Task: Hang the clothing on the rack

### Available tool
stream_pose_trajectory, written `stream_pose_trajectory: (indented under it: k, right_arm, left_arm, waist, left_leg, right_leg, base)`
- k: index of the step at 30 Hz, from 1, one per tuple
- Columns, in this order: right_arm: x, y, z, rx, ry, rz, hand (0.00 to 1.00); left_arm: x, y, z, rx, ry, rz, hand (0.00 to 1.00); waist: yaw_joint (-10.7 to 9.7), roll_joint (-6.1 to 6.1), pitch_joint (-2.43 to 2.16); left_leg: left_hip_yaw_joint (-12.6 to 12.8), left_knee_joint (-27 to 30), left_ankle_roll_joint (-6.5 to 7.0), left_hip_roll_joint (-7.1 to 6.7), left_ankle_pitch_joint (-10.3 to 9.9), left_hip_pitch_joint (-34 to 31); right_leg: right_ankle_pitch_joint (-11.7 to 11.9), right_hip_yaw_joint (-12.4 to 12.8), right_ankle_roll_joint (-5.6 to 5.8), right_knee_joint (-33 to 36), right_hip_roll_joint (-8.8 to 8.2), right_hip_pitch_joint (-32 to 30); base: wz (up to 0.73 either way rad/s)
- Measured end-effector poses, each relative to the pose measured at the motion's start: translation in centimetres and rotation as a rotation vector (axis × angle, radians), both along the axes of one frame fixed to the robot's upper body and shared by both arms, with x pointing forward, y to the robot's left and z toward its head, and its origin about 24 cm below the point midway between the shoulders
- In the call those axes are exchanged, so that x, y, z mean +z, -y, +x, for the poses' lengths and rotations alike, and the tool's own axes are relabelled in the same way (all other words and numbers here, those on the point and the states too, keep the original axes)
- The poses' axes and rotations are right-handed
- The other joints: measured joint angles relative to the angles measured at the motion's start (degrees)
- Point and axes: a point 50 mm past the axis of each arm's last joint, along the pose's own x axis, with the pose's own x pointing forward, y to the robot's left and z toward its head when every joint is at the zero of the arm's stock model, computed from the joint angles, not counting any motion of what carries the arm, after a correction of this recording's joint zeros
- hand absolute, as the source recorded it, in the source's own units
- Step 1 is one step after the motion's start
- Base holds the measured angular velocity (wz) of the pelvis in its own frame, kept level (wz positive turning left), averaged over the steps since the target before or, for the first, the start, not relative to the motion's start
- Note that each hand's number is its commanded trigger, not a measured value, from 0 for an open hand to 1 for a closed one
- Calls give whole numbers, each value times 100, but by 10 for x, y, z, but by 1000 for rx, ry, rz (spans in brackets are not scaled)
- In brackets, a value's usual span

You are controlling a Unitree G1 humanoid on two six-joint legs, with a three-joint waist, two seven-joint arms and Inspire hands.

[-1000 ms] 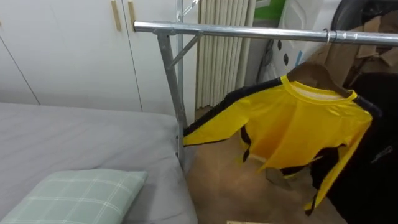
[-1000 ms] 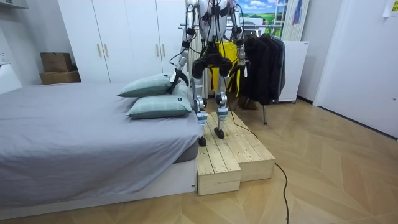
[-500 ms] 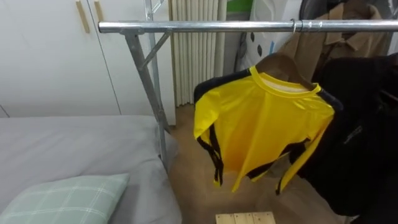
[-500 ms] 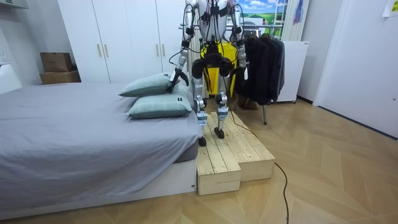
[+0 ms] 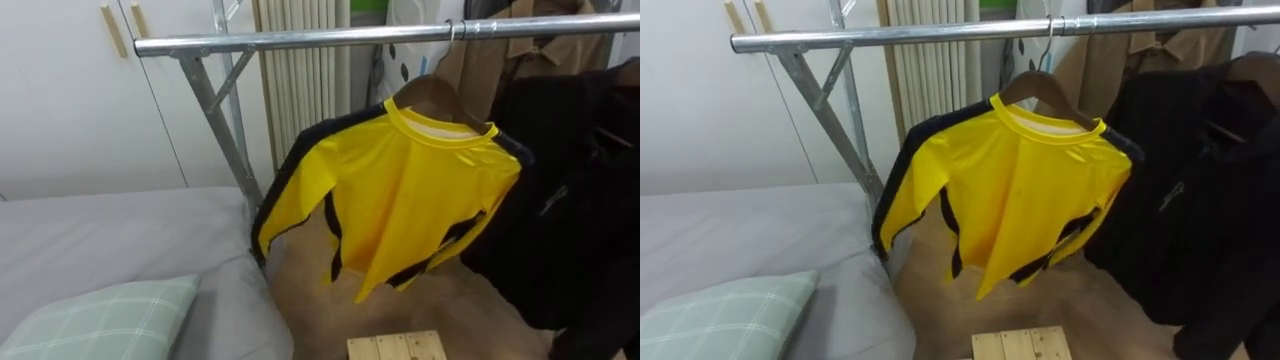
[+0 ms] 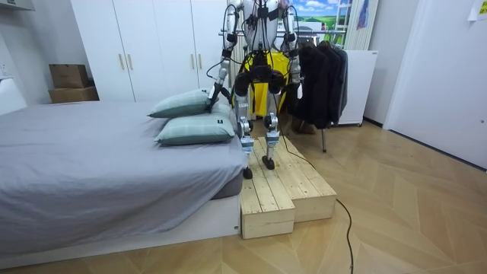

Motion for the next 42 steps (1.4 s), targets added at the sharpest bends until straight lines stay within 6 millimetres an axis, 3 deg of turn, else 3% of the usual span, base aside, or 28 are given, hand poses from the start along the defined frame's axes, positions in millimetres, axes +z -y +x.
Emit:
stream_pose_trajectory:
  k: [10, 19, 20, 24, 28, 31, 33, 36, 38, 39, 40, 42]
  right_arm:
    - [0, -4, 21, 58, 41, 6, 0]
    - [1, -4, 23, 80, 48, 6, 0]
    - [1, -4, 23, 92, 46, 3, 0]
    - [2, -2, 25, 128, 42, -14, 0]
    - [5, 4, 45, 273, 54, -60, 0]
    - [7, 2, 59, 327, 73, -73, 0]
    - [6, -2, 64, 368, 66, -69, 0]
    - [5, -5, 65, 390, 59, -61, 0]
    - [5, -5, 69, 398, 60, -64, 0]
    - [5, -4, 67, 392, 50, -65, 0]
    - [5, -3, 64, 390, 40, -64, 0]
    - [4, -3, 62, 394, 12, -60, 0]
  left_arm:
    - [-1, 4, 4, -23, -7, -7, 0]
    - [-1, 4, 5, -26, 5, -3, 0]
    - [-1, 4, 6, -28, 12, -3, 0]
    - [-1, 5, 11, -45, 46, 4, 0]
    - [-1, 7, 24, -57, 97, 10, 0]
    - [-1, 9, 25, -67, 120, 9, 0]
    - [-1, 10, 26, -72, 136, 7, 0]
    - [-1, 12, 32, -92, 161, -13, 0]
    - [0, 13, 38, -105, 188, -37, 0]
    - [0, 14, 42, -113, 201, -53, 0]
    - [0, 14, 44, -117, 206, -60, 0]
    - [1, 11, 49, -174, 202, -70, 0]
  waist:
    - [20, 0, -11]
    - [51, -4, -23]
    - [79, 29, -8]
    - [174, 23, -29]
    - [355, 61, -45]
    - [357, 89, -59]
    - [414, 103, -60]
    - [503, 114, -79]
    - [521, 87, -74]
    - [480, 59, -53]
    - [473, 55, -54]
    - [479, 49, -53]
  left_leg:
    - [-32, 11, 0, -2, 1, -19]
    - [-163, 27, -1, 13, 2, -31]
    - [-199, 48, -1, 16, 2, -44]
    - [-389, 145, 0, 17, 1, -187]
    - [-559, 338, -12, 30, 11, -514]
    - [-821, 498, -50, 49, 43, -726]
    - [-780, 505, -89, 73, 133, -814]
    - [-430, 524, -91, 117, 360, -1033]
    - [140, 533, -30, 172, 582, -1231]
    - [549, 753, 20, 286, 555, -1290]
    - [771, 883, 79, 368, 504, -1288]
    - [1276, 1357, 162, 505, 285, -1214]
  right_leg:
    - [0, -79, 0, 2, -15, -6]
    - [-5, -242, -7, -60, -44, 58]
    - [-3, -294, -11, -93, -60, 87]
    - [-23, -537, -41, -107, -130, 81]
    - [-52, -767, -90, -9, -202, -110]
    - [-78, -1116, -136, -40, -299, -90]
    - [-90, -1330, -176, -90, -336, -52]
    - [-116, -1846, -232, -210, -464, 25]
    - [-179, -2397, -267, -230, -623, 38]
    - [-251, -2780, -283, -226, -709, 109]
    - [-292, -2960, -278, -215, -743, 153]
    - [-434, -3644, -250, -188, -844, 346]
  base:
    - [1]
    - [7]
    - [18]
    - [28]
    - [28]
    - [54]
    - [69]
    - [95]
    - [137]
    - [150]
    - [165]
    - [156]
